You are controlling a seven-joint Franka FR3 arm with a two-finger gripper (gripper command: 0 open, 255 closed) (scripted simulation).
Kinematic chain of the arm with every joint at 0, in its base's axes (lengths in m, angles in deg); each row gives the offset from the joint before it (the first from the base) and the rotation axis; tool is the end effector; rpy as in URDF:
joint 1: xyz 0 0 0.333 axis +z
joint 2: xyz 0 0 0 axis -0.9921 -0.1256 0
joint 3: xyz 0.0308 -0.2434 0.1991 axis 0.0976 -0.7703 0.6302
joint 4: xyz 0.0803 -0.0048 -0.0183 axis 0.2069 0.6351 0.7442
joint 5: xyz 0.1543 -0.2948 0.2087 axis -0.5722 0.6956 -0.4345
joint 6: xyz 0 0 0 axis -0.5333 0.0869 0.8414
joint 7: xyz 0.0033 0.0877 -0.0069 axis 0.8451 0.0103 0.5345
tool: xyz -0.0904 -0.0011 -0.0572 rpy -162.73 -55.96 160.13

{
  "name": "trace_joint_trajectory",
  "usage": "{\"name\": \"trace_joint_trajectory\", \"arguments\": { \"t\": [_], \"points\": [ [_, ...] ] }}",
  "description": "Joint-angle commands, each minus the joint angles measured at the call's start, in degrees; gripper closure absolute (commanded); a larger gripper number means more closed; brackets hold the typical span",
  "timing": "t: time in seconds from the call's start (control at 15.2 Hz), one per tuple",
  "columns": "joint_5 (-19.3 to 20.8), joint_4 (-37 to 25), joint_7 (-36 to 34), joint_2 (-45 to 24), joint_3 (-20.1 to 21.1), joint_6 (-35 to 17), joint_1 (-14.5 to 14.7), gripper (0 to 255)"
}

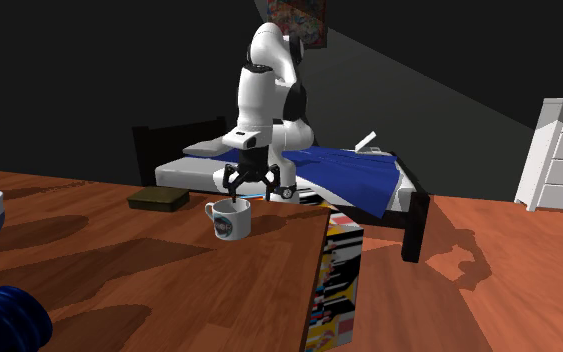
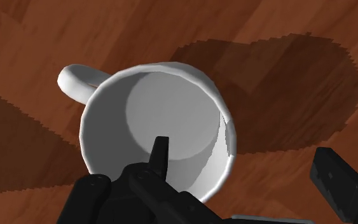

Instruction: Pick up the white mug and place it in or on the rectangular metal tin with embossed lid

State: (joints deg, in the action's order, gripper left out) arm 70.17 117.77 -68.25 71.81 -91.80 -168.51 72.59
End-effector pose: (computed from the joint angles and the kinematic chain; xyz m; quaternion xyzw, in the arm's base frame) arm 0.3518 -0.1996 0.3735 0.9979 -0.0232 -0.0490 0.0344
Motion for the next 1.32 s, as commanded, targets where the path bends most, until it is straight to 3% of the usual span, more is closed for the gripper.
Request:
{"name": "trace_joint_trajectory", "arguments": {
  "t": [0.0,0.4,0.86,0.92,1.25],
  "points": [
    [0.3,0.4,0.2,-1.3,-0.4,-1.8,-0.1,0],
    [0.7,2.6,0.3,-4.2,-1.3,-7.0,-0.4,0],
    [0.7,2.6,0.3,-4.2,-1.3,-7.0,-0.4,0],
    [0.7,2.6,0.3,-4.2,-1.3,-7.0,-0.4,255],
    [0.7,2.6,0.3,-4.2,-1.3,-7.0,-0.4,255]
  ]
}}
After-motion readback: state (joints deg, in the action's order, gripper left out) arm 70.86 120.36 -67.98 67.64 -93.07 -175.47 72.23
